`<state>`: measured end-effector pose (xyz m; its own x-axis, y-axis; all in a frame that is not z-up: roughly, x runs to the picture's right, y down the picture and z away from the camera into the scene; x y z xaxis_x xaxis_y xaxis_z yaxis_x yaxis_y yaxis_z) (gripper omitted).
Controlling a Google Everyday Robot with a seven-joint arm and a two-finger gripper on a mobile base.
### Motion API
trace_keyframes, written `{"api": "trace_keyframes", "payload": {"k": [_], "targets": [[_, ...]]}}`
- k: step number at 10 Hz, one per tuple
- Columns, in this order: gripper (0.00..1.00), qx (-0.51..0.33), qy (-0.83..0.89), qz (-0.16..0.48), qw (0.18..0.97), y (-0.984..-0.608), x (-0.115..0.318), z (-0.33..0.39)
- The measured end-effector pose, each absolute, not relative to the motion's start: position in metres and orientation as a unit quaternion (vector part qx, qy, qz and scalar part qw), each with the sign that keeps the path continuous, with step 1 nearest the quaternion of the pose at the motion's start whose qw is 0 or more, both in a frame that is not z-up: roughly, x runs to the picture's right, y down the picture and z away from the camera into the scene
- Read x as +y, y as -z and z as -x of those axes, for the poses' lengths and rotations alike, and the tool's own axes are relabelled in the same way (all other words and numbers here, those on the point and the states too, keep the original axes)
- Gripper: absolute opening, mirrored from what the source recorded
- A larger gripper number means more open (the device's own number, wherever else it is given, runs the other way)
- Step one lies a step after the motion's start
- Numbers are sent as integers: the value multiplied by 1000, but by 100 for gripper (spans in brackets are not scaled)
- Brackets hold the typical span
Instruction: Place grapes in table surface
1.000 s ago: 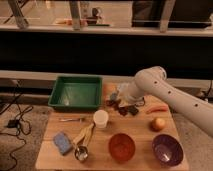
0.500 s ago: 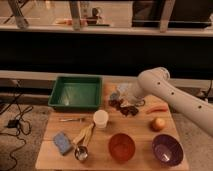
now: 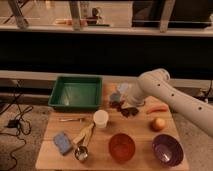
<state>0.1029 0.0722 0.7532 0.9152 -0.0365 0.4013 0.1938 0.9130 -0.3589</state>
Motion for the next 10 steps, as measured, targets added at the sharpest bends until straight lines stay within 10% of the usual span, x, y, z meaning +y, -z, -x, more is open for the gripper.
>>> {"api": "trace_keyframes", "payload": {"k": [10], "targets": [[4, -154, 64, 246, 955, -780, 118, -127]]}}
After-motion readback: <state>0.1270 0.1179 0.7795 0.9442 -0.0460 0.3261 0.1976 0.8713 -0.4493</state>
